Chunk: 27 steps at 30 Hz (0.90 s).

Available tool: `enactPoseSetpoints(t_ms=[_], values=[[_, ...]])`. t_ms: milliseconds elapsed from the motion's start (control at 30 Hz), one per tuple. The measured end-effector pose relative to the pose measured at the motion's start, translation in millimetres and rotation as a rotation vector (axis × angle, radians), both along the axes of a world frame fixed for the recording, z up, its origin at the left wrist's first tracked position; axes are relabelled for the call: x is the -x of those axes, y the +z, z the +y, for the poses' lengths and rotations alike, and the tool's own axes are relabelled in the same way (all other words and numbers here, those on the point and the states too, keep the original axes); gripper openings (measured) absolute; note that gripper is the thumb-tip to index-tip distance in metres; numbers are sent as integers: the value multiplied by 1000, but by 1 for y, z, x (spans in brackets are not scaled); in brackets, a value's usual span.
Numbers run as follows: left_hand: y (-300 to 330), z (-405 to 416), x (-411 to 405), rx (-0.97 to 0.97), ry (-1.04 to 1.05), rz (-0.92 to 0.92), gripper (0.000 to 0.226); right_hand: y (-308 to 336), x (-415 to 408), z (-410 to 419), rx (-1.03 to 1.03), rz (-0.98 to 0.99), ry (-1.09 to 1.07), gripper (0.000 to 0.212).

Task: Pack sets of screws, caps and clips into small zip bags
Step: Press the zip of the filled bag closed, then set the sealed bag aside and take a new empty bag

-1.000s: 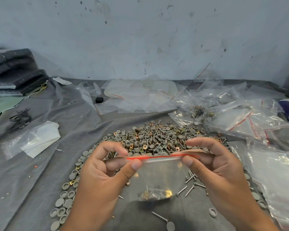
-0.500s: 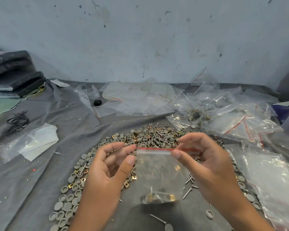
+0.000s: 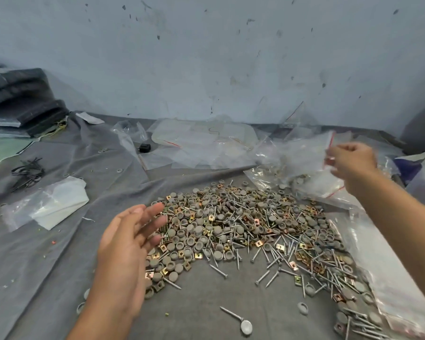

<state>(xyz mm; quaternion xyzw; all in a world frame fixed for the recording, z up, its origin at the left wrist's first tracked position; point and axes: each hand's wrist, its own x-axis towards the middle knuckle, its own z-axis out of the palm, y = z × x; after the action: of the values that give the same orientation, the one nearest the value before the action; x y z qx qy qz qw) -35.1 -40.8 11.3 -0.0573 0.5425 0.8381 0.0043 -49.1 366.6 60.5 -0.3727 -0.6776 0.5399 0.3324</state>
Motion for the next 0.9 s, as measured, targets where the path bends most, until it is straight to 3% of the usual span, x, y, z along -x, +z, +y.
enactPoseSetpoints(t_ms=[200, 300, 367, 433, 500, 600, 667, 733, 900], values=[[0, 0, -1, -16, -25, -19, 12, -41, -100, -2, -241, -195, 125, 11], [-2, 3, -2, -24, -44, -22, 11, -65, -166, -1, -548, -617, 303, 14], [-3, 5, -3, -34, -57, -22, 12, -81, -202, -2, -675, -939, 362, 36], [-3, 7, -3, -41, -74, -25, 13, -91, -223, -9, -717, -1027, 338, 44], [-5, 9, -5, -40, -86, -30, 12, -92, -232, -14, -736, -933, 288, 19], [-7, 12, -7, -22, -103, -35, 11, -85, -234, -11, -693, -820, 214, 27], [-8, 14, -8, 8, -120, -27, 11, -68, -229, -17, -654, -756, 212, 12], [-10, 18, -10, 82, -154, 18, 15, -48, -219, -28, -623, -555, 213, 35], [-11, 31, -27, 415, -396, 236, 25, -18, -171, -104, -158, -51, 512, 32]])
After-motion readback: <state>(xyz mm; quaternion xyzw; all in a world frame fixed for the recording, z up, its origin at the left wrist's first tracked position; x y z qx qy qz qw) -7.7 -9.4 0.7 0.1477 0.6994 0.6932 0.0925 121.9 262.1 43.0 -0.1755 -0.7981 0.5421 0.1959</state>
